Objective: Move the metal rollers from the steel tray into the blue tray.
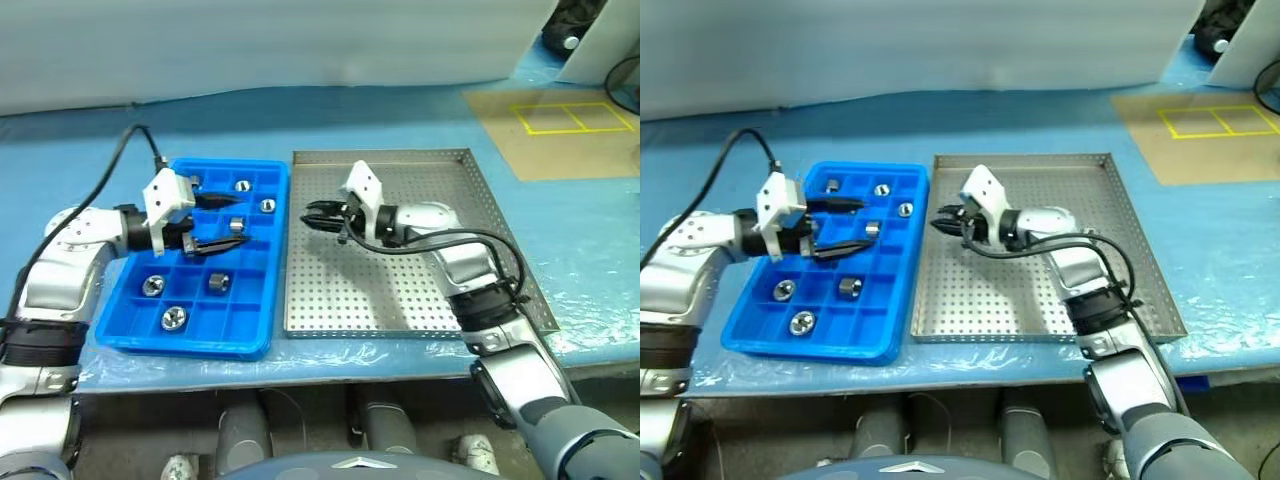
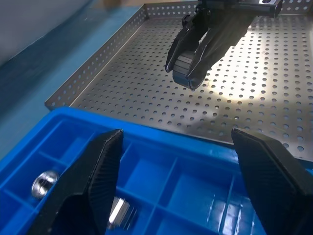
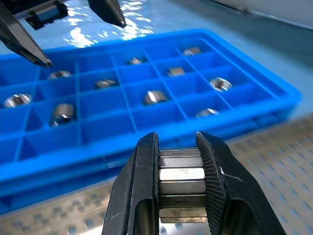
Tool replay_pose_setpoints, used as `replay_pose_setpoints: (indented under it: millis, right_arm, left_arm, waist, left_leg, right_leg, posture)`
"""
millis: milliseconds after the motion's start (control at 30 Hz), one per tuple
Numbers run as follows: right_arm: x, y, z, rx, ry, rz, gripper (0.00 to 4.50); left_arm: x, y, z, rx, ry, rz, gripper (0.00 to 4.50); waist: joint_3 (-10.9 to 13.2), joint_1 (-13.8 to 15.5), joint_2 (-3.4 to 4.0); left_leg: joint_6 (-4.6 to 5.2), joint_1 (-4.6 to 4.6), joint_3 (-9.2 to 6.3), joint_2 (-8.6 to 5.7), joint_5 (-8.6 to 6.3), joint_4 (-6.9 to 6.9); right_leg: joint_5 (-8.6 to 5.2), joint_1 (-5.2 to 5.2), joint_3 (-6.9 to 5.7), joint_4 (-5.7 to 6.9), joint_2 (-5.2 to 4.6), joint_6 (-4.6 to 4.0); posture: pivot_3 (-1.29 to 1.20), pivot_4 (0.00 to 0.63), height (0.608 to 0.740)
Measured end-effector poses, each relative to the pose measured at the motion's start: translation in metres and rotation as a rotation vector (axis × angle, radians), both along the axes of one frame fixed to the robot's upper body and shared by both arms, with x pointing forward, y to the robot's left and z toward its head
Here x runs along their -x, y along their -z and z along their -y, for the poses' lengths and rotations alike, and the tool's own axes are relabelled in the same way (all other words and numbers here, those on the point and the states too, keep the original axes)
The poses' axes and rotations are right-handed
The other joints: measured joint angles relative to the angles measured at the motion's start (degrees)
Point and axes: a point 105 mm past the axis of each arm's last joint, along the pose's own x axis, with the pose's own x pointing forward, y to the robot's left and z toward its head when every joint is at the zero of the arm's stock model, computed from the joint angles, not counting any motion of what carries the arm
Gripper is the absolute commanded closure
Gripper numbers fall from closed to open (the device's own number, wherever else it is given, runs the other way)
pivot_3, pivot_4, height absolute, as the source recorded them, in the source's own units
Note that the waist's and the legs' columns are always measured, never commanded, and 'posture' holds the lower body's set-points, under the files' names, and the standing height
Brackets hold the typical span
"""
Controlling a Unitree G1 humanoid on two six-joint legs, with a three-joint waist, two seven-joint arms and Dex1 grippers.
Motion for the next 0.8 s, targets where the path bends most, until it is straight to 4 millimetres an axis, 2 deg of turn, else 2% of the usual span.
replay_pose_setpoints:
  millis: [100,200,333,567,800]
  right_arm:
    - [0.005,-0.001,-0.024,0.001,-0.113,0.003,3.78]
    - [0.009,0.002,-0.037,0.003,-0.182,-0.001,3.78]
    - [0.01,0.01,-0.046,0.01,-0.22,-0.013,3.78]
    - [0.004,0.019,-0.05,0.024,-0.217,0.001,3.78]
    - [-0.001,0.02,-0.046,0.02,-0.199,0.016,1.44]
  left_arm:
    - [0.014,0.006,-0.011,-0.001,-0.069,-0.021,0.77]
    - [0.026,0.006,-0.019,0.007,-0.133,-0.017,0.77]
    - [0.036,0.005,-0.024,0.014,-0.187,-0.015,0.77]
    - [0.046,0.004,-0.02,0.025,-0.212,-0.014,0.77]
    - [0.045,0.001,-0.017,0.027,-0.207,-0.003,0.77]
  waist:
    - [0.0,1.4,-0.02]
    - [0.0,2.8,-0.03]
    - [0.0,4.5,-0.04]
    - [0.0,5.3,-0.04]
    - [0.0,5.2,-0.04]
  left_leg:
    - [-0.06,-0.04,-0.03,0.03,0.03,-0.16]
    - [-0.1,-0.04,-0.07,0.04,0.06,-0.28]
    - [-0.15,-0.05,-0.12,0.05,0.08,-0.3]
    - [-0.19,-0.06,-0.21,0.06,0.11,-0.32]
    - [-0.2,-0.08,-0.21,0.06,0.12,-0.33]
  right_leg:
    - [-0.05,-0.07,-0.1,0.0,-0.01,-0.08]
    - [-0.1,-0.06,-0.2,-0.02,-0.01,-0.14]
    - [-0.11,-0.05,-0.26,0.0,-0.03,-0.14]
    - [-0.11,-0.04,-0.33,0.03,-0.03,-0.13]
    - [-0.12,-0.06,-0.33,0.0,-0.01,-0.13]
  posture:
    - [0.22,0.15,0.74]
    - [0.26,0.15,0.74]
    - [0.3,0.15,0.74]
    - [0.3,0.15,0.74]
    - [0.27,0.15,0.74]
